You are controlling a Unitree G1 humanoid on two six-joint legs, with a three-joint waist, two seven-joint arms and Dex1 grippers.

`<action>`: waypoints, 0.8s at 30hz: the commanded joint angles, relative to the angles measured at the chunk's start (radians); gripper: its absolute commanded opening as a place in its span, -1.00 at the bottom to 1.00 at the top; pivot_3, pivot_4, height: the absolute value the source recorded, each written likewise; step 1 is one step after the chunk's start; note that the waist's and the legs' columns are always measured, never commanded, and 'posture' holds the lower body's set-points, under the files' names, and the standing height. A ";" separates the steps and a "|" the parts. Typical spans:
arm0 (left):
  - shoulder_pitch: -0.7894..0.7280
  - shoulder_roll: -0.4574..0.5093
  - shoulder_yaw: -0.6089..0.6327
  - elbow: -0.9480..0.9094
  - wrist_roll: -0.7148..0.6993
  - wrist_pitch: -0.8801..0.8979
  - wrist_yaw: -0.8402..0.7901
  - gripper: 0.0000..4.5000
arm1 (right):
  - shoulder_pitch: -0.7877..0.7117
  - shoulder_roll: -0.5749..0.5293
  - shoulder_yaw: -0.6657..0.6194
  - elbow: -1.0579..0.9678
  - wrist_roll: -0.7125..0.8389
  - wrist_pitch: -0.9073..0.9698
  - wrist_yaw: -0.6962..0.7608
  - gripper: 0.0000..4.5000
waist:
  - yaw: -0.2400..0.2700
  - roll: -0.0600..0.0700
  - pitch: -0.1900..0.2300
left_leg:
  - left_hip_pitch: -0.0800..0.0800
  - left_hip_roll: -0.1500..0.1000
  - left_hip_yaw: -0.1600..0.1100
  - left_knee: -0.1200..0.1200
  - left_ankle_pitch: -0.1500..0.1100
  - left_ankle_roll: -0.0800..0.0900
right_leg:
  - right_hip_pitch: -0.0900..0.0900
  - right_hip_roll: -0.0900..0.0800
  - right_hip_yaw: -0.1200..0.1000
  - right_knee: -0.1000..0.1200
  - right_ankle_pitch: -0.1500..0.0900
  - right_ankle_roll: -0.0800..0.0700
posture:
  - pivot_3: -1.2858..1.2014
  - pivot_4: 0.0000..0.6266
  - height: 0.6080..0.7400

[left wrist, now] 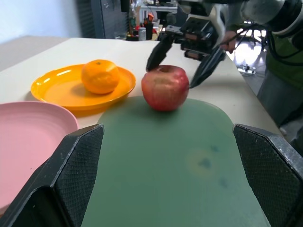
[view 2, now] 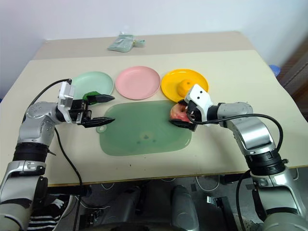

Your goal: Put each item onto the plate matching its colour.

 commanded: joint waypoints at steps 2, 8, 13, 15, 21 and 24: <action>-0.020 0.012 0.010 -0.016 -0.007 -0.005 -0.001 1.00 | 0.002 -0.010 0.018 0.055 -0.044 -0.031 0.004 0.98 | 0.002 0.000 0.000 | 0.000 0.000 0.000 0.000 0.000 0.000 | 0.000 0.000 0.000 0.000 0.000 0.000 | 0.03 -0.52 1.00; -0.003 0.015 0.015 -0.031 -0.011 0.001 0.007 1.00 | -0.015 0.003 -0.008 0.062 -0.009 -0.012 0.038 0.98 | 0.001 0.000 0.000 | 0.000 0.000 0.000 0.000 0.000 0.000 | 0.000 0.000 0.000 0.000 0.000 0.000 | 0.03 -0.52 1.00; -0.003 0.013 0.014 -0.033 -0.012 0.000 0.007 1.00 | 0.002 -0.015 0.019 0.091 -0.047 -0.020 0.051 0.64 | 0.001 0.000 0.000 | 0.000 0.000 0.000 0.000 0.000 0.000 | 0.000 0.000 0.000 0.000 0.000 0.000 | 0.03 -0.52 1.00; -0.003 0.013 0.014 -0.034 -0.013 0.000 0.008 1.00 | 0.006 -0.014 0.016 0.088 -0.046 -0.011 0.053 0.30 | 0.001 0.000 0.000 | 0.000 0.000 0.000 0.000 0.000 0.000 | 0.001 0.000 0.000 0.000 0.000 0.000 | 0.03 -0.52 1.00; -0.005 0.014 0.013 -0.033 -0.012 0.001 0.006 1.00 | -0.005 0.002 -0.002 0.074 -0.040 -0.018 0.038 0.23 | 0.002 0.000 0.000 | 0.000 0.000 0.000 0.000 0.000 0.000 | 0.001 0.000 0.000 0.000 0.000 0.000 | 0.03 -0.52 1.00; -0.006 0.013 0.013 -0.031 -0.012 0.000 0.005 1.00 | -0.010 0.011 -0.016 0.065 -0.023 -0.018 0.039 0.23 | 0.002 0.000 0.000 | 0.000 0.000 0.000 0.000 0.000 0.000 | 0.001 0.000 0.000 0.000 0.000 0.000 | 0.03 -0.52 1.00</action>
